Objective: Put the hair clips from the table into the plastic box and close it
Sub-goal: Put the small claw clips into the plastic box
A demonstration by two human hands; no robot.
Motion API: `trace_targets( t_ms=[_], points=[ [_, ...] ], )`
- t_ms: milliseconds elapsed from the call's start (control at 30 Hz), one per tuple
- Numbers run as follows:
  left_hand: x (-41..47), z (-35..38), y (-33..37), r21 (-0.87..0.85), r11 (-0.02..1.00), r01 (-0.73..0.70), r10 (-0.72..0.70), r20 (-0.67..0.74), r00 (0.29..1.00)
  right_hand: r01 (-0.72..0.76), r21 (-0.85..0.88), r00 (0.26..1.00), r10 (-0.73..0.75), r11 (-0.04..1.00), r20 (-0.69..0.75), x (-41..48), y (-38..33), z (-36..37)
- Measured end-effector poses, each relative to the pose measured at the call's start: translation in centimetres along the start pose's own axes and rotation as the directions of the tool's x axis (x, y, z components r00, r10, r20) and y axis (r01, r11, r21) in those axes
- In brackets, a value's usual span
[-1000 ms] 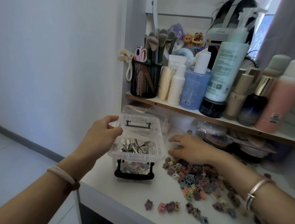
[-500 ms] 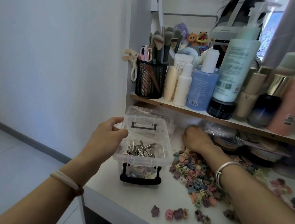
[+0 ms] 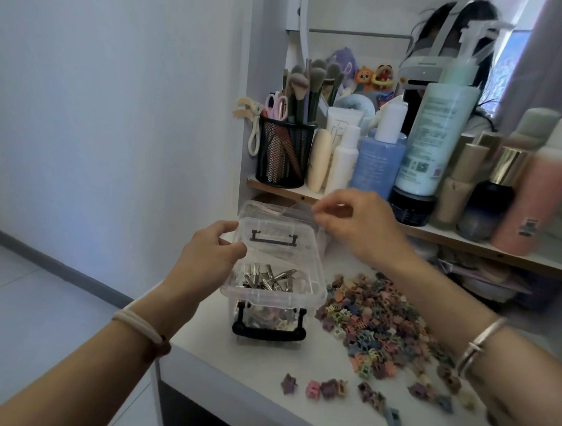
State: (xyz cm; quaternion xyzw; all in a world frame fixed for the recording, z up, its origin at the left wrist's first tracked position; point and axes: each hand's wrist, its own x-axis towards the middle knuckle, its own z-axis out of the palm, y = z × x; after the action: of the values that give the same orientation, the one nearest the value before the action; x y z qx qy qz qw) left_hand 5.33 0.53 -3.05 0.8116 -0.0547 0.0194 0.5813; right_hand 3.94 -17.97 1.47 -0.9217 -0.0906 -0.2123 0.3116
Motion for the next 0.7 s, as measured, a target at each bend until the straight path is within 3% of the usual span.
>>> trace_targets(
  t_ms=[33, 100, 233, 400, 700],
  points=[
    [0.0, 0.0, 0.1, 0.0, 1.0, 0.002, -0.002, 0.001, 1.0, 0.0, 0.099, 0.995, -0.01, 0.995, 0.098, -0.1, -1.3, -0.5],
    [-0.1, 0.0, 0.2, 0.003, 1.0, 0.007, -0.007, 0.007, 1.0, -0.024, 0.118, 0.97, -0.005, 0.993, 0.243, -0.4, -2.1, -1.0],
    [-0.1, 0.0, 0.2, 0.01, 1.0, 0.003, -0.003, 0.005, 1.0, -0.109, -0.027, 0.986, 0.112, 0.994, 0.128, -0.3, 0.4, -1.4],
    [-0.1, 0.1, 0.1, 0.025, 1.0, -0.002, 0.002, 0.004, 1.0, -0.146, -0.405, 0.873, 0.31, 0.902, 0.377, -1.4, 3.9, 1.0],
    [0.1, 0.0, 0.0, 0.053, 0.999, -0.008, 0.008, 0.001, 1.0, -0.03, -0.489, 0.853, 0.277, 0.872, 0.442, -0.6, 3.7, 3.3]
  ],
)
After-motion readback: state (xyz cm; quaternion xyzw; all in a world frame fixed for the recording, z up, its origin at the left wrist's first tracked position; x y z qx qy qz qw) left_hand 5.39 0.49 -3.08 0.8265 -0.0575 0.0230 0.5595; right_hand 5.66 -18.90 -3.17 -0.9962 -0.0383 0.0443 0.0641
